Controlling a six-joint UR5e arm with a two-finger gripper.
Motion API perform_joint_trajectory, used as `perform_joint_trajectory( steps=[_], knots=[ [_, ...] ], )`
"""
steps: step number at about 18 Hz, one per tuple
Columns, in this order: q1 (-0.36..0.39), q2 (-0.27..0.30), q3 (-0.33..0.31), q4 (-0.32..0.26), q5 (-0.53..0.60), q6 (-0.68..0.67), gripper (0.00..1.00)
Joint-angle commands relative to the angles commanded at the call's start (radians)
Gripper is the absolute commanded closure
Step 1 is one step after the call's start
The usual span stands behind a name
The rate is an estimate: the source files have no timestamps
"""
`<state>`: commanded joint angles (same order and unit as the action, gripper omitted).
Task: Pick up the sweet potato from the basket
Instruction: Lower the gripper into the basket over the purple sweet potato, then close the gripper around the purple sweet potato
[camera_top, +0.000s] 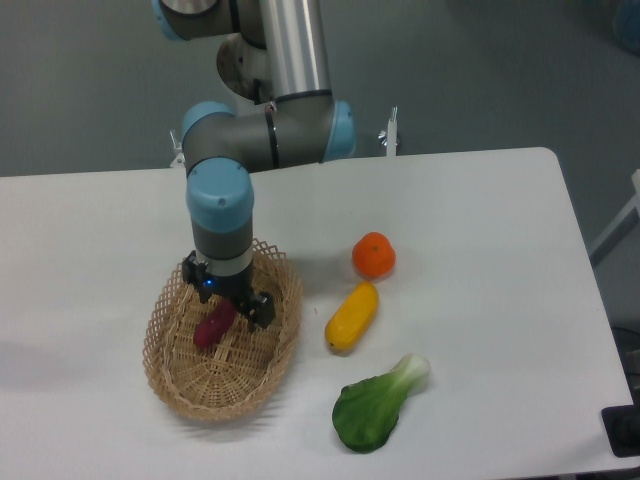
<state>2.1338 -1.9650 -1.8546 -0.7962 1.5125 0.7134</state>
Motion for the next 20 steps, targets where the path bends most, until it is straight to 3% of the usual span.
perform_joint_trajectory(
  steps=[14, 15, 18, 19, 20],
  knots=[
    [-0.02, -0.038, -0.008, 0.002, 0.005, 0.008, 0.0],
    [-0.02, -0.04, -0.003, 0.005, 0.008, 0.009, 0.06],
    [-0.02, -0.038, 0.0, 0.021, 0.023, 0.017, 0.53],
    [-0.02, -0.038, 0.003, 0.02, 0.023, 0.024, 0.63],
    [-0.02, -0.037, 0.005, 0.02, 0.023, 0.029, 0.67]
  ],
)
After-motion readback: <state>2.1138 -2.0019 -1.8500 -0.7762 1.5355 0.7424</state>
